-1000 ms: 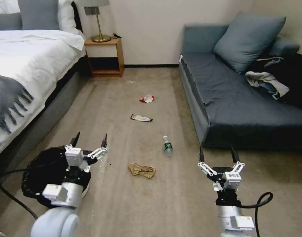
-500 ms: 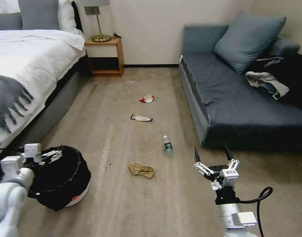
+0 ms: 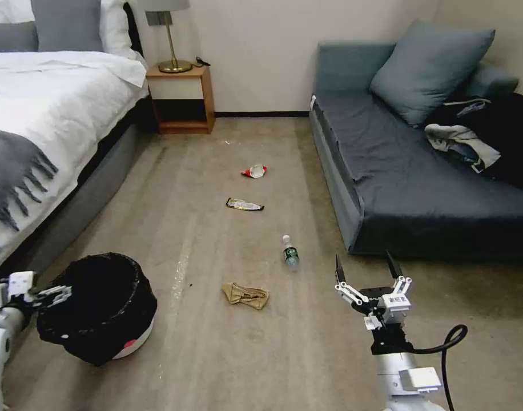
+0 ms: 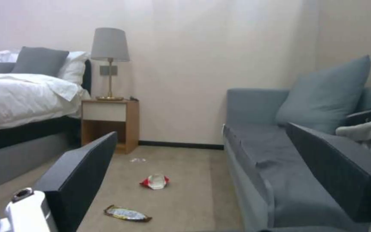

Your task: Pick up the trash bin, then pick up the garbage on the floor and place it into the trash bin.

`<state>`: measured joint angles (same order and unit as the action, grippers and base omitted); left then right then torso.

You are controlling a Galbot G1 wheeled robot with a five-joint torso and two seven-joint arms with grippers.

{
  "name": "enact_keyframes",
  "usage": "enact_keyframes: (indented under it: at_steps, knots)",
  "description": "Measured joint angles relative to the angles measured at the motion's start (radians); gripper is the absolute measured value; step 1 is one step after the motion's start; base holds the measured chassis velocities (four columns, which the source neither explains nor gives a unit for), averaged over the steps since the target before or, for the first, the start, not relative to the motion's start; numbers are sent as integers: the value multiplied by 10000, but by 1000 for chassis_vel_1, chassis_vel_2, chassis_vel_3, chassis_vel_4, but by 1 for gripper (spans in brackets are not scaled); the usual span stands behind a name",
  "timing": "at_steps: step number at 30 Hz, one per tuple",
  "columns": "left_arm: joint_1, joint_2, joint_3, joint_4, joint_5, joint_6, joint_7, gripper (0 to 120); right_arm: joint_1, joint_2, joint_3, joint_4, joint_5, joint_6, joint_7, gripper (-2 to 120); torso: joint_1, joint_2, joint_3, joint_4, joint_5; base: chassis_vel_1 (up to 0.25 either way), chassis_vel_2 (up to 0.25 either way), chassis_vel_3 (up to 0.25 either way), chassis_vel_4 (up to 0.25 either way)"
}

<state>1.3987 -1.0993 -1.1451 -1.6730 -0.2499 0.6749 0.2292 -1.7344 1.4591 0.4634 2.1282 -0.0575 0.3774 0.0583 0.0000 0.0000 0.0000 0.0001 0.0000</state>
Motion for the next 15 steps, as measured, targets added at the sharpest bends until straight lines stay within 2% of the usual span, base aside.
enact_keyframes:
  at_steps: [3, 10, 15]
  knots:
    - [11, -103, 76, 261, -66, 0, -114, 100, 12, -27, 0, -32, -2, 48, -3, 100, 0, 0, 0, 0, 0, 0, 0, 0, 0]
    - [-131, -315, 503, 357, -1292, -133, -545, 100, 17, -139, 17, -27, 10, 100, -5, 100, 0, 0, 0, -3, -1, 0, 0, 0, 0]
    - [-164, -376, 552, 276, -1272, -53, -546, 98, -5, -170, 27, -23, 13, 185, -5, 100, 0, 0, 0, -3, 0, 0, 0, 0, 0]
